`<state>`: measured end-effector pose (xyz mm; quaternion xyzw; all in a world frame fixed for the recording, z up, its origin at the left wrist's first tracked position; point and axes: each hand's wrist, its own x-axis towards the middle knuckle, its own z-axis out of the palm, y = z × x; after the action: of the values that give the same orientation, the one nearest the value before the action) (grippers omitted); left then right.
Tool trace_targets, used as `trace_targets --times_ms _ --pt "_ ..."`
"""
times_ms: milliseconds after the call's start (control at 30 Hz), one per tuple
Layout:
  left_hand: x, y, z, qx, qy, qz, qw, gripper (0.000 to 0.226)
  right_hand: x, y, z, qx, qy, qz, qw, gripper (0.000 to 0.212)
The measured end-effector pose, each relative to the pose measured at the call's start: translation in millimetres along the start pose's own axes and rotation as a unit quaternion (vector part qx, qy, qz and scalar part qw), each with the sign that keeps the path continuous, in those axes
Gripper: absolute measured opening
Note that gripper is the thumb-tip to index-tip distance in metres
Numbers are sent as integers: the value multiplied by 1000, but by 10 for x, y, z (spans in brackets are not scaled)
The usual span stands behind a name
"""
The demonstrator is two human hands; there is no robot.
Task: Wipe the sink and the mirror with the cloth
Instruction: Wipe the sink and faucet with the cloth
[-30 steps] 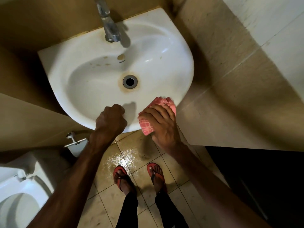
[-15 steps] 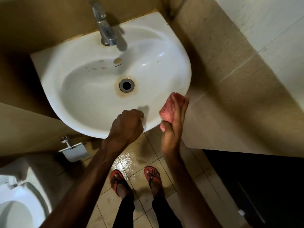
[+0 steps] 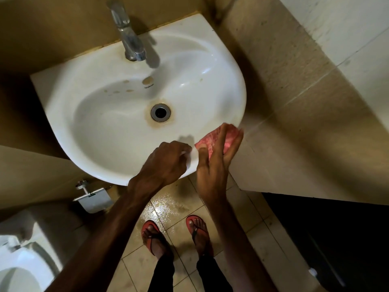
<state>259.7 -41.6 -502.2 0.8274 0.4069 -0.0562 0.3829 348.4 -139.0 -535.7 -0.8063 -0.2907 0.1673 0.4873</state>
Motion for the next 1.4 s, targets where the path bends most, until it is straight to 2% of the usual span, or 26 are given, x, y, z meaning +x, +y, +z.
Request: trace_targets --times_ms 200,400,667,800,933,1033,1167,1233,1300,1333,1400 --pt "74 -73 20 -5 -6 7 1000 33 552 16 -157 -50 6 -3 999 71" --pt "119 -69 22 29 -30 3 999 37 1141 -3 -316 -175 -37 -1 984 64" --pt "130 -100 57 32 -23 1 999 36 513 -33 -268 -298 -83 -37 950 74" --pt "154 -160 74 -4 -26 -4 1000 33 443 -32 -257 -339 -111 -26 934 76" --pt "181 -219 65 -36 -25 -11 999 29 867 -55 -324 -432 -134 -54 890 68" --pt "184 -222 66 -44 -22 -19 999 29 1264 -155 -314 -517 -162 -93 835 59" --pt "147 -198 92 -36 -21 -16 999 32 1402 -244 -260 -589 -209 -128 770 64" --pt "124 -186 106 -31 -15 -11 999 33 1342 -251 -341 -591 -225 -151 760 65" --pt "114 -178 114 -29 -11 -3 1000 34 1257 -251 -470 -573 -229 -181 766 63" --pt "108 -179 114 -29 -10 1 1000 34 1208 -255 -521 -577 -246 -196 754 62" --pt "99 -186 103 -30 -13 3 999 35 1140 -211 -579 -614 -305 -212 696 63"
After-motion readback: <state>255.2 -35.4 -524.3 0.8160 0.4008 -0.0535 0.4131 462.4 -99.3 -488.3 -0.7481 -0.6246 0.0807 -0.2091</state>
